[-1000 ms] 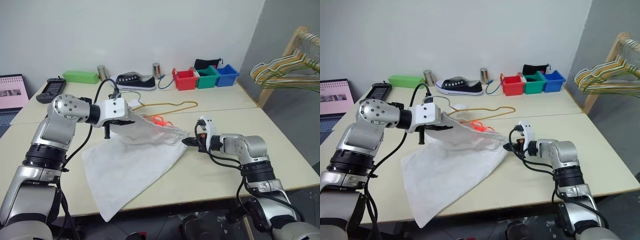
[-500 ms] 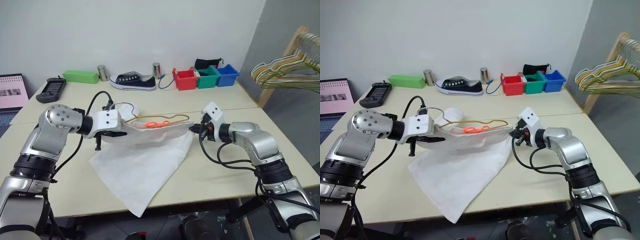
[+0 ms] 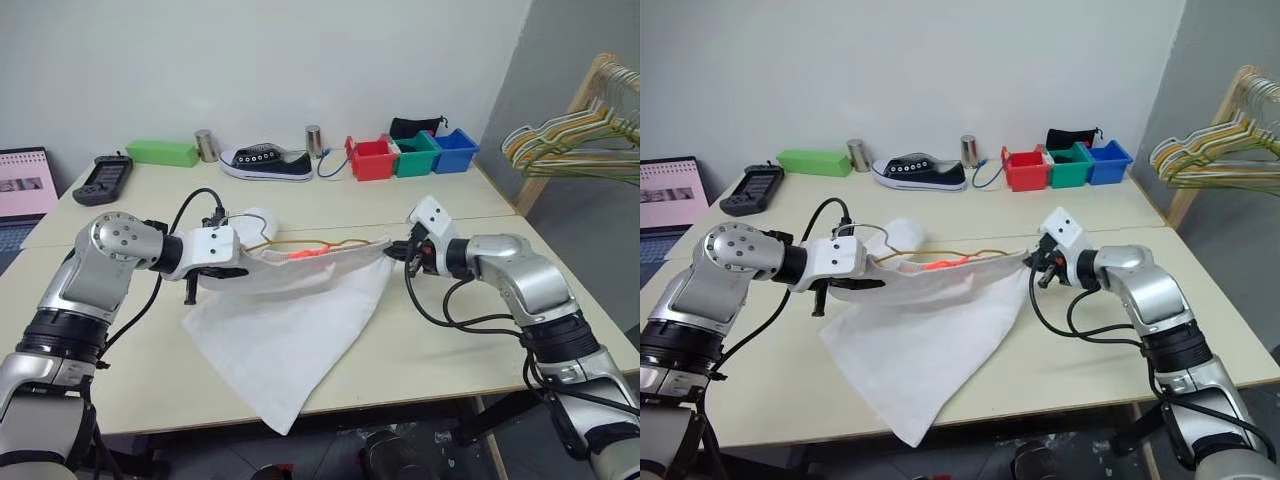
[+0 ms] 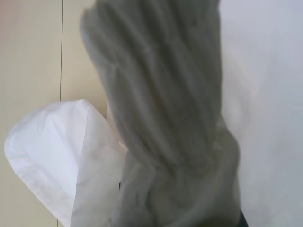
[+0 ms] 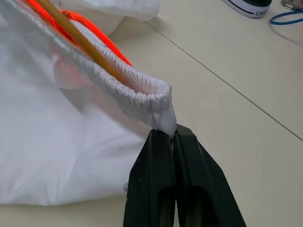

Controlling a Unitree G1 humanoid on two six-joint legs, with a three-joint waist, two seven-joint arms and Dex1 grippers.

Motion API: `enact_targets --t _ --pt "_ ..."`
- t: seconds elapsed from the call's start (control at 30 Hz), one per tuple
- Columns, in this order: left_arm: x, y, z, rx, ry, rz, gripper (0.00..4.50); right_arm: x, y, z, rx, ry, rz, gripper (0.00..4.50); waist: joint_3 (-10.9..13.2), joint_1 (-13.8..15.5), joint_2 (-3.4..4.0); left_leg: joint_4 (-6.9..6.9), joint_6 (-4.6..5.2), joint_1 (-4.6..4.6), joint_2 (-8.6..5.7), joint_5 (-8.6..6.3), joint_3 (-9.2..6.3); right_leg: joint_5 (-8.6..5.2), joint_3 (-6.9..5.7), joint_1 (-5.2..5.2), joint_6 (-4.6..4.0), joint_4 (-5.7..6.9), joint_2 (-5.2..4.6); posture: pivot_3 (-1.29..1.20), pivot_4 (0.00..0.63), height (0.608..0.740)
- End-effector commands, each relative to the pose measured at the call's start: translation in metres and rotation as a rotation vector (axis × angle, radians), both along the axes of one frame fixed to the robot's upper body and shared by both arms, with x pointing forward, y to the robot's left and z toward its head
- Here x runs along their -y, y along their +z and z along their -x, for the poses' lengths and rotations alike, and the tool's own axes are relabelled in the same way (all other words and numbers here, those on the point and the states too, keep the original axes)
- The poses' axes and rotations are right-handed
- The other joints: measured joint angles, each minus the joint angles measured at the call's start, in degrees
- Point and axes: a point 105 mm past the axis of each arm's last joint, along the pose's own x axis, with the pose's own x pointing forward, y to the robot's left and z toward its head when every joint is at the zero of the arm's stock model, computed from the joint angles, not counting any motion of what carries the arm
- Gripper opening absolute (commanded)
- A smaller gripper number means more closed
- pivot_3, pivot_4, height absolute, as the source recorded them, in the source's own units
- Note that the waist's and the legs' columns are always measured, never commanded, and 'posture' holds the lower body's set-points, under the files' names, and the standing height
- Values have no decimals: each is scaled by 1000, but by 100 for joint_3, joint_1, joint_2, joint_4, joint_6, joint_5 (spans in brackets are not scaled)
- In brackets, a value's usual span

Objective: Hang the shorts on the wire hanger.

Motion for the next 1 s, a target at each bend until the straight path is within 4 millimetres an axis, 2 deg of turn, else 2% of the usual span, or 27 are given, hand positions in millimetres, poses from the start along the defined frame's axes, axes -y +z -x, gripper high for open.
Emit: enact_targets --t 0.03,0.13,0.27,0.33,0.5,0.6,0.7,0.83,1.0 --pt "-10 5 -3 23 14 -69 0 16 20 -8 78 -44 28 49 0 -16 0 0 0 0 0 0 0 0 1 0 0 0 0 -229 0 740" --pt "-17 -2 -3 22 17 -131 0 16 35 -5 115 -24 41 49 0 -54 0 0 0 0 0 0 2 0 2 0 0 -1 0 -231 0 740" --pt "-10 -10 -7 37 10 -137 0 3 58 2 178 23 46 49 1 -106 1 0 0 -2 0 0 1 0 2 -2 0 -1 -1 -242 0 740" --pt "-2 -11 -14 72 17 -112 0 -6 68 6 207 42 43 49 1 -133 1 -1 0 -1 1 0 0 0 2 -3 0 0 -1 -249 0 740" --pt "35 -4 -37 183 51 26 0 -41 92 21 269 114 -2 49 0 -131 1 1 0 -1 1 0 0 0 2 -2 1 -1 -1 -267 0 740" --pt "55 -1 -44 208 48 83 0 -60 93 28 272 151 -22 49 0 -139 0 1 0 -3 0 0 -1 0 1 -3 1 0 -1 -270 0 740" --pt "79 4 -49 250 42 147 0 -70 85 30 275 163 -12 49 -1 -147 1 0 0 -5 0 0 -1 0 1 -2 1 -2 -2 -269 0 740" --pt "98 4 -48 258 37 195 0 -69 78 23 287 141 25 49 -1 -160 0 1 0 -10 -2 0 -2 0 1 -4 1 -3 -4 -269 0 740" --pt "104 3 -46 254 32 206 0 -56 72 13 301 113 88 49 -1 -247 1 0 0 -7 -2 0 -3 0 -1 -3 1 -2 -4 -270 0 740"
